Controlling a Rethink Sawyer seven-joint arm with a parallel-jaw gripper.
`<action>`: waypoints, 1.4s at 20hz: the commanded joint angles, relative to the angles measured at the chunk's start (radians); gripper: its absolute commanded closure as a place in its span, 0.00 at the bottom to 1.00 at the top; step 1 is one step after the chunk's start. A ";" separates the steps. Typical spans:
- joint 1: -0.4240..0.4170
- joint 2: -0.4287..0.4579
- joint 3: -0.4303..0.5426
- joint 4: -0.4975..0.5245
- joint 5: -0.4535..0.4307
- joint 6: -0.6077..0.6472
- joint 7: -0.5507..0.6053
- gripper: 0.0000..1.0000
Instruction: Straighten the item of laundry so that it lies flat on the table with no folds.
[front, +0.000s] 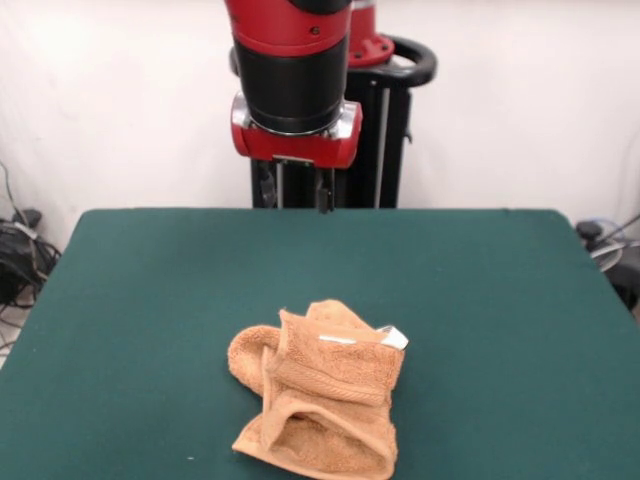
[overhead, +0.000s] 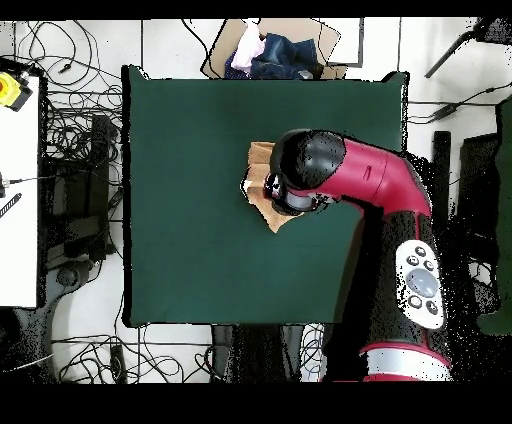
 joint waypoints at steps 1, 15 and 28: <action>-0.023 -0.019 0.046 0.189 0.012 -0.096 0.058 0.00; -0.042 -0.107 0.055 0.409 0.057 -0.290 0.089 0.00; -0.039 -0.062 0.066 0.396 0.023 -0.325 0.092 0.00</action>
